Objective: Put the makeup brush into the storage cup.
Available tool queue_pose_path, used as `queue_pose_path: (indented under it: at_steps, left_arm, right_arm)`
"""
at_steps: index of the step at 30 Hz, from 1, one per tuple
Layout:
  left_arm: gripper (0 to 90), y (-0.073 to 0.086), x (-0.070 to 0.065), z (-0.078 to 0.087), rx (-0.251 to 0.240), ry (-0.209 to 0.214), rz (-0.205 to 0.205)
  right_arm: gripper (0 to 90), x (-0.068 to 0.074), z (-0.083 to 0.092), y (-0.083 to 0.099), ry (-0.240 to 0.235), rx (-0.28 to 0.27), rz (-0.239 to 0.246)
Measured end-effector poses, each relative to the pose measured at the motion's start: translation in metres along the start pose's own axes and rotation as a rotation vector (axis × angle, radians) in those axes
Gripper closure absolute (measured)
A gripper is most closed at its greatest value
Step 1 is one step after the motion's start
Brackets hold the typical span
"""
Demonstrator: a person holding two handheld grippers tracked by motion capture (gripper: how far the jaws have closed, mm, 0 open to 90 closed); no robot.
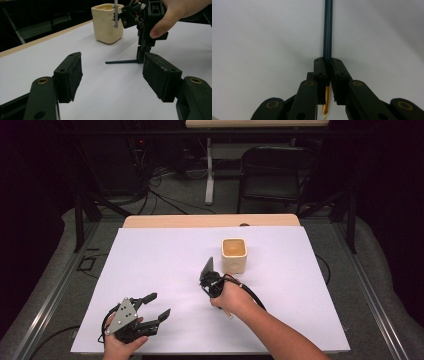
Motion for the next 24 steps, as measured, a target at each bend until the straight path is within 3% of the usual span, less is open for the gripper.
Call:
queue_pose_path:
  at_steps: [3, 13, 24]
  left_arm:
    - [32.1, 0.0, 0.0, 0.0, -0.002, -0.002, 0.002]
    - [32.1, 0.0, 0.001, 0.0, -0.004, -0.001, 0.001]
    - [32.1, 0.0, 0.001, -0.001, -0.001, -0.001, 0.005]
  right_arm:
    - [83.3, -0.001, 0.001, 0.0, 0.01, 0.003, 0.021]
    - [83.3, -0.003, 0.011, -0.002, -0.013, -0.037, 0.001]
    - [83.4, -0.003, 0.02, -0.001, -0.038, -0.07, 0.017]
Point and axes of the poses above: each handheld gripper's, and its own axes: z roughly backward along the jaws, y roughly out of its underside, x roughly to its left, the point moved 10 cm from there along -z, roughly forward along the jaws, and after that the axes turned 13 degrees about y, right-handed, at the moved point
